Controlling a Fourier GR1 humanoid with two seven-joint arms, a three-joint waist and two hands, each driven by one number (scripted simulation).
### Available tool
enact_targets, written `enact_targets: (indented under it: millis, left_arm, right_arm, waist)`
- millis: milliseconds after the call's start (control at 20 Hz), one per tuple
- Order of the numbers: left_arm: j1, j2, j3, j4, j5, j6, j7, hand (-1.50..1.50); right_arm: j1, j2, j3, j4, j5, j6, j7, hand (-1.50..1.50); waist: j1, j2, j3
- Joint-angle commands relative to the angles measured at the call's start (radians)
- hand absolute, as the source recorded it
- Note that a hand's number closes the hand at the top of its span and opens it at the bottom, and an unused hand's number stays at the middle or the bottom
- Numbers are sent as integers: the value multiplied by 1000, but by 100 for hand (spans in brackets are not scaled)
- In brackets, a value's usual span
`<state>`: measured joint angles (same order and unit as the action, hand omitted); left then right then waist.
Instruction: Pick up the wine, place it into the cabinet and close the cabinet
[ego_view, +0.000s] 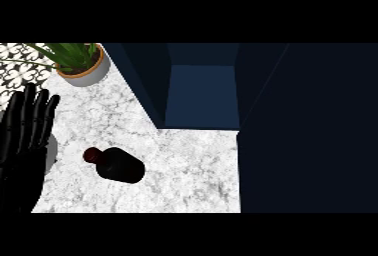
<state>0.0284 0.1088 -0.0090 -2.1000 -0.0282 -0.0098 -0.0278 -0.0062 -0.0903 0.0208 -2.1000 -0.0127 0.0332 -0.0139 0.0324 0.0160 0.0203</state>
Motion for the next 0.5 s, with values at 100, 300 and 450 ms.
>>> enact_targets:
  millis: [100, 300, 450]
  left_arm:
    - [106, 20, -121, -92, 75, -148, -23, -150]
    - [178, -17, -286, -41, 286, -277, 41, -150]
    - [276, 5, -330, -134, 350, -304, 78, -150]
  right_arm:
    - [27, -3, -21, 8, -34, 19, -11, -150]
    - [117, -15, 99, -16, -105, 134, 45, -150]
    - [174, -49, 99, -119, -152, 162, 115, -150]
  waist:
    - [-28, -19, -20]
    - [-46, -14, -22]
    - [-36, -23, -21]
